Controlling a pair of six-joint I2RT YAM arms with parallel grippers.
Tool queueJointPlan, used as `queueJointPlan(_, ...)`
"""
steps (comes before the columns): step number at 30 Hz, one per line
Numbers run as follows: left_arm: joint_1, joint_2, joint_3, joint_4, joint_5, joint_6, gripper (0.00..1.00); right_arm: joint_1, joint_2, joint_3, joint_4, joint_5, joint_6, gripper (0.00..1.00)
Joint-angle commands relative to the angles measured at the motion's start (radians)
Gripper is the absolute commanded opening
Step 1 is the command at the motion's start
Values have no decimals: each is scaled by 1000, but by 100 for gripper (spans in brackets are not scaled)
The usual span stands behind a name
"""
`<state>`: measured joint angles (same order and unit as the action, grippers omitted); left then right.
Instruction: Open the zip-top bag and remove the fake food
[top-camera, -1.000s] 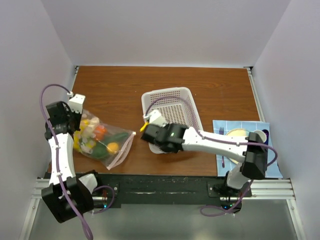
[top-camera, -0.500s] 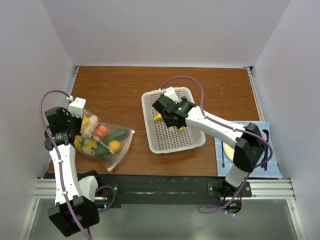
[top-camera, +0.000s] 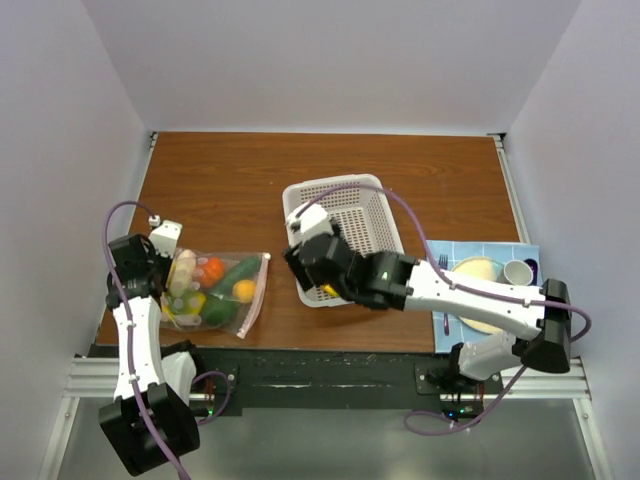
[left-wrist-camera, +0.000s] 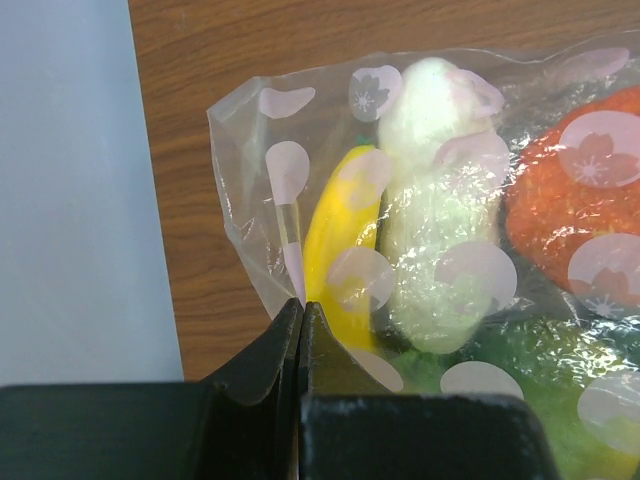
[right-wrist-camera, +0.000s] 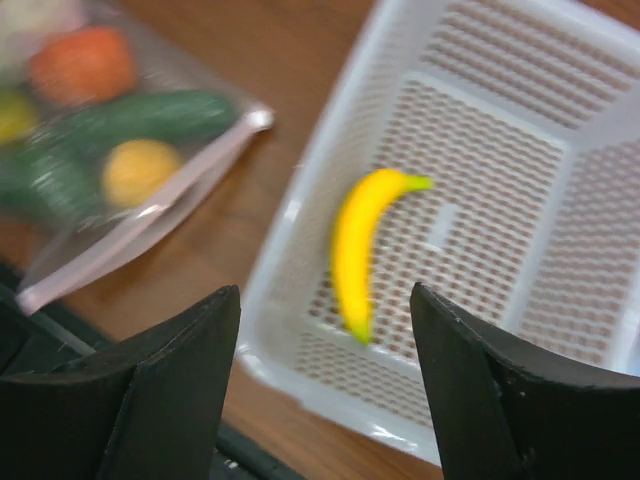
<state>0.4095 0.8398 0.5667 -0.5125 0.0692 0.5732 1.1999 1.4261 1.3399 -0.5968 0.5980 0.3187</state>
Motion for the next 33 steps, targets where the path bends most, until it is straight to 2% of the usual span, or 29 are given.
queueJointPlan(1,-3,-4,-28,63,-14,34,0,87,51,-168,280,-121,-38,68)
queueJointPlan(4,-5,-2,-44,71,-19,56,0,104,117,-202,374,-184,-55,66)
queueJointPlan(10,-5,11,-74,121,-43,88,0,104,269,-154,462,-213,-87,61)
queueJointPlan(16,-15,57,-70,135,-9,77,0,102,388,-119,557,-218,-113,59)
queueJointPlan(20,-26,81,-77,143,-3,86,0,102,464,-49,555,-195,-125,61)
queueJointPlan(22,-26,93,-80,150,-19,102,0,104,476,-24,487,-159,-112,59)
queueJointPlan(25,-26,104,-93,175,-35,128,0,102,404,-89,465,-113,-115,57)
queueJointPlan(29,-26,127,-91,201,-34,128,0,92,260,-293,476,-80,-93,57)
queueJointPlan(33,-26,150,-77,203,-14,116,0,89,137,-419,431,-49,-53,57)
